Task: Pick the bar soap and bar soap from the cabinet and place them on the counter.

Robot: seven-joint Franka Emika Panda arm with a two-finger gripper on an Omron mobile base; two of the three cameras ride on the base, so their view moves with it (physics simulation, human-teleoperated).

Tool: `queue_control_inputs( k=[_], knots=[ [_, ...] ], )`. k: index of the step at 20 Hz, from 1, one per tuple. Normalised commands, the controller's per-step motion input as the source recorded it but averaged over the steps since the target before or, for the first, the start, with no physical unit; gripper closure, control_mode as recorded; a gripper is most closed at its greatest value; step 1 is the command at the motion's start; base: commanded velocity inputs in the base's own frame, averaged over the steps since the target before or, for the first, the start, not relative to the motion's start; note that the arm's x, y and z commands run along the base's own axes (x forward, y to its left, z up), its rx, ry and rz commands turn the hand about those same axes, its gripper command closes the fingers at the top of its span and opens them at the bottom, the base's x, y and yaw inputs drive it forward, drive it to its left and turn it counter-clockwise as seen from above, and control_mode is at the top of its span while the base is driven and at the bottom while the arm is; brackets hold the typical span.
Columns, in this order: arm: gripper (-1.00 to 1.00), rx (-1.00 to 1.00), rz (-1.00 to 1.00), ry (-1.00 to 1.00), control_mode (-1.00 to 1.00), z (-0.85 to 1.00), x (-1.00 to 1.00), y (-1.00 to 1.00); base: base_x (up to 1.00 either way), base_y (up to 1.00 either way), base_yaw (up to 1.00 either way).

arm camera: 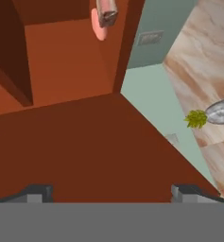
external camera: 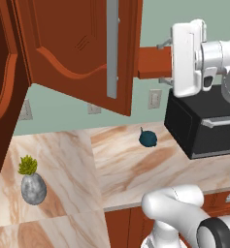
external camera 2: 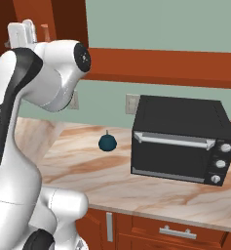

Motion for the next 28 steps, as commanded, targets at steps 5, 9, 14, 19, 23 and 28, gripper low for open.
queue_control_inputs(
  k=[5, 9, 14, 19, 23, 28],
  knots=[
    [-1.00, 0.03, 0.13, 0.07, -1.00, 0.00, 0.26, 0.23, 0.00, 0.00, 0.00],
    [-1.00, 0.00, 0.08, 0.02, -1.00, 0.00, 0.28, 0.22, 0.00, 0.00, 0.00],
    [-1.00, 0.00, 0.14, 0.03, -1.00, 0.00, 0.30, 0.14, 0.00, 0.00, 0.00],
    [-1.00, 0.00, 0.17, 0.02, -1.00, 0.00, 0.26, 0.18, 0.00, 0.00, 0.00],
    [-1.00, 0.00, 0.13, 0.00, -1.00, 0.00, 0.23, 0.27, 0.00, 0.00, 0.00],
    [-1.00, 0.00, 0.10, 0.00, -1.00, 0.00, 0.15, 0.31, 0.00, 0.00, 0.00]
  ],
)
